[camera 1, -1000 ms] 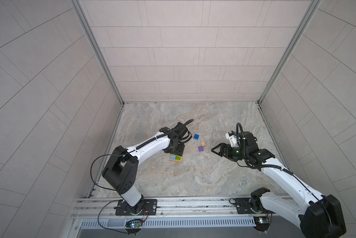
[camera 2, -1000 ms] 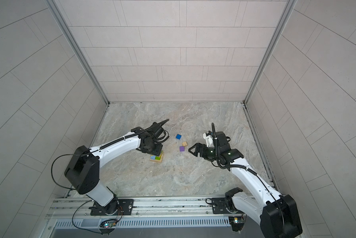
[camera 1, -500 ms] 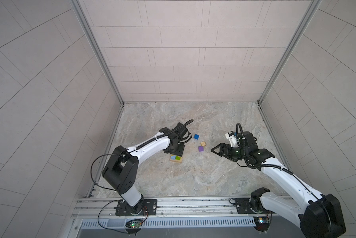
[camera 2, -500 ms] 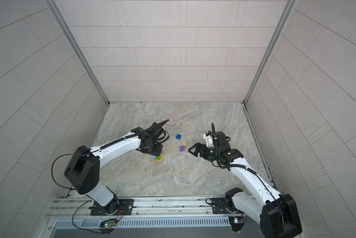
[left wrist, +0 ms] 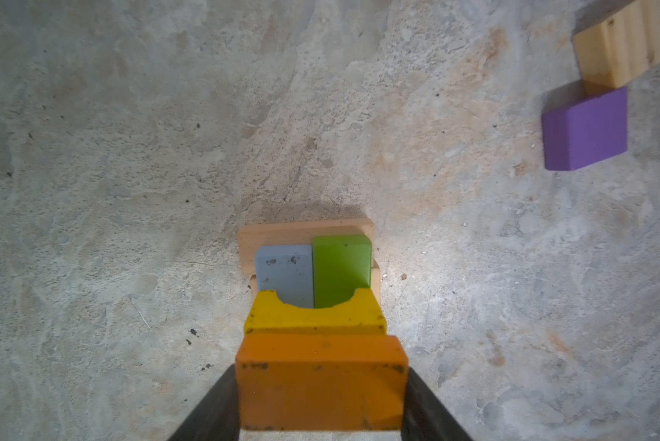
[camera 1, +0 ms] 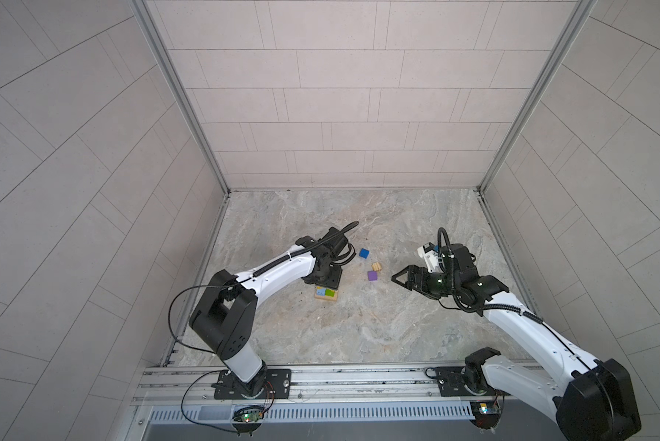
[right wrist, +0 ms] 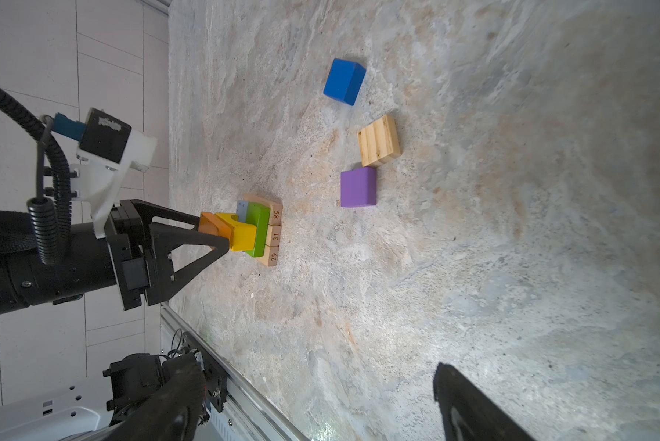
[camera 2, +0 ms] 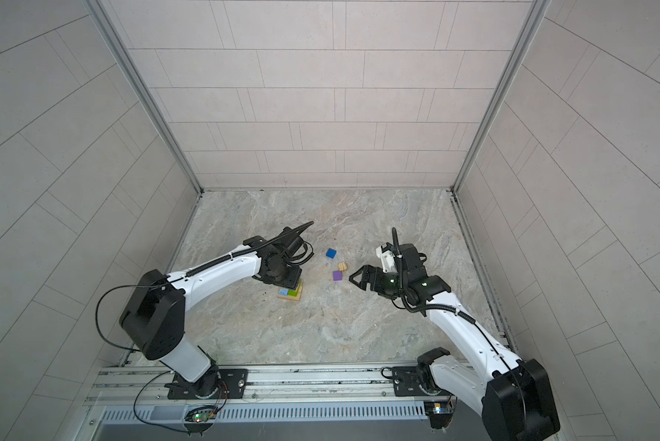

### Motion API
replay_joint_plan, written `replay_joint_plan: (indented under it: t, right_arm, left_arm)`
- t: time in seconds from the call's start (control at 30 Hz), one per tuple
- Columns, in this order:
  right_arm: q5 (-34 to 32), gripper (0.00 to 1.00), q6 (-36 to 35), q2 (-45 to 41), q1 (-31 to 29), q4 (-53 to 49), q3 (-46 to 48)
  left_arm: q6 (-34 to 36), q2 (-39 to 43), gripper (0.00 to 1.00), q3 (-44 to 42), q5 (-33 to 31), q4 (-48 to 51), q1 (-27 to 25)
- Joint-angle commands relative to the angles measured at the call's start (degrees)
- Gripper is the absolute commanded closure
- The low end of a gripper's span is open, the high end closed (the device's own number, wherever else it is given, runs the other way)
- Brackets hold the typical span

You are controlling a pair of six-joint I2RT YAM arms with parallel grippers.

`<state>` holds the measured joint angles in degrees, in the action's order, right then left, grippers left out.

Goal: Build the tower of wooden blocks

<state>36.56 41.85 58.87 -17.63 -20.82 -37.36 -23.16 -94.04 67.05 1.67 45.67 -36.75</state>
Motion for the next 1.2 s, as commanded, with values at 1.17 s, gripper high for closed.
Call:
replay_joint_plan:
  t: [1.17]
  right_arm:
    - [-0.61,0.05,-0.62,0.63,-0.35,-0.27,-0.43]
  left_arm:
    - [-0.25,-0.89,0.38,-0.42,-1.05,0.64,0.36]
